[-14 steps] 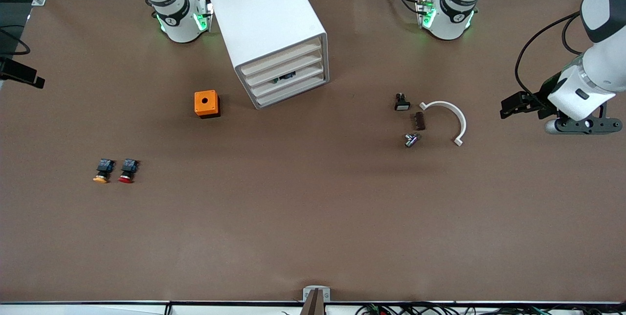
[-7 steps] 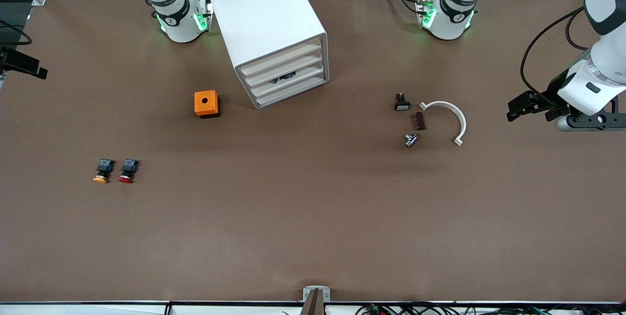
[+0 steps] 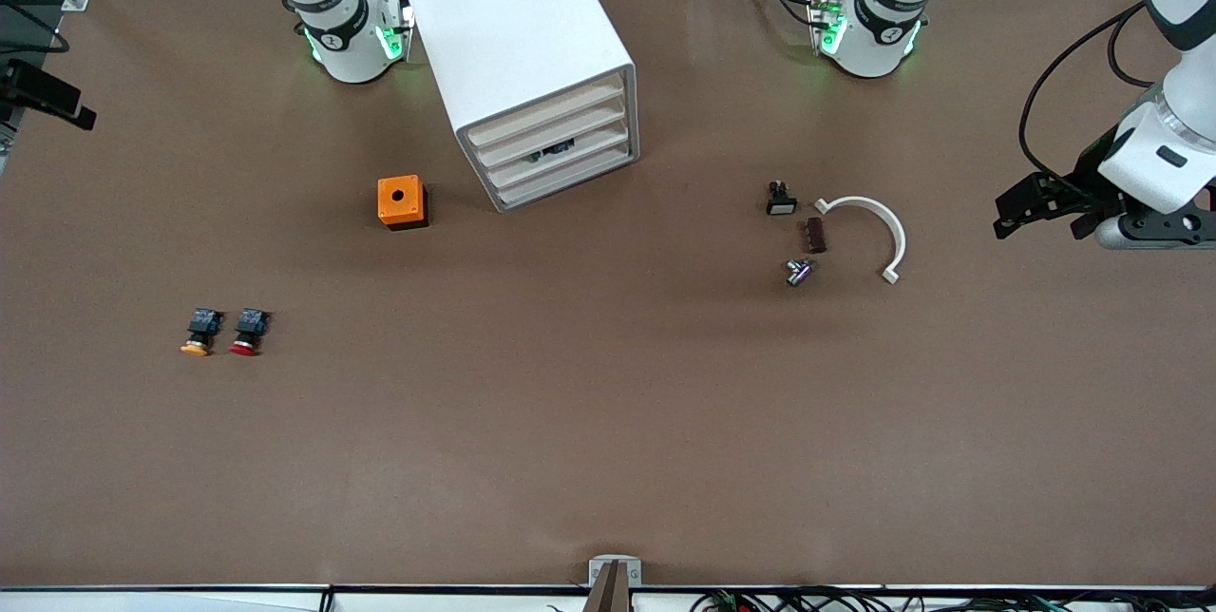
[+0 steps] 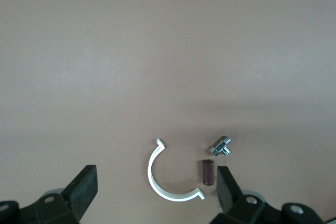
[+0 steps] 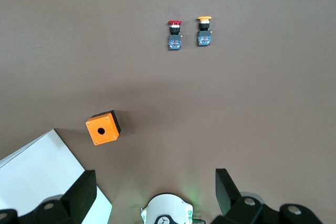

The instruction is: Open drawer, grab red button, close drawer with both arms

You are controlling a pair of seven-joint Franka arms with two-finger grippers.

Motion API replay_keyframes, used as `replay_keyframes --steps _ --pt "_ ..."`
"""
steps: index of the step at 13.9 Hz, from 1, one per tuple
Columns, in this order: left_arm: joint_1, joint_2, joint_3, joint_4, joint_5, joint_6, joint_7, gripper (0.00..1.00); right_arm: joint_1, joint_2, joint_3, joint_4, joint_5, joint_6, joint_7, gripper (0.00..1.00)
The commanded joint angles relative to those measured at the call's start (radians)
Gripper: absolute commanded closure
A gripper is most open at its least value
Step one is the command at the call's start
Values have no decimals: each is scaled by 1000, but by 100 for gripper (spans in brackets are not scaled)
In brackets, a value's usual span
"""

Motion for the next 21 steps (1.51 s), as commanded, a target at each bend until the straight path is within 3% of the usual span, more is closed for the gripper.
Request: replay_keyframes --steps 1,3,9,12,21 --pt "-16 -18 15 12 21 -7 -2 0 -13 -61 5 -58 9 19 6 0" --pt "-17 0 6 72 21 -33 -14 0 -13 -86 5 -79 8 24 6 0" --pt "11 28 11 108 21 -50 -68 0 -11 -107 5 -108 -6 68 3 0" --pt "26 27 12 196 28 -142 -62 0 -7 -106 8 -108 -6 94 3 0" --pt "26 20 -31 247 25 -219 -60 0 -2 -104 13 -108 -4 127 -18 0"
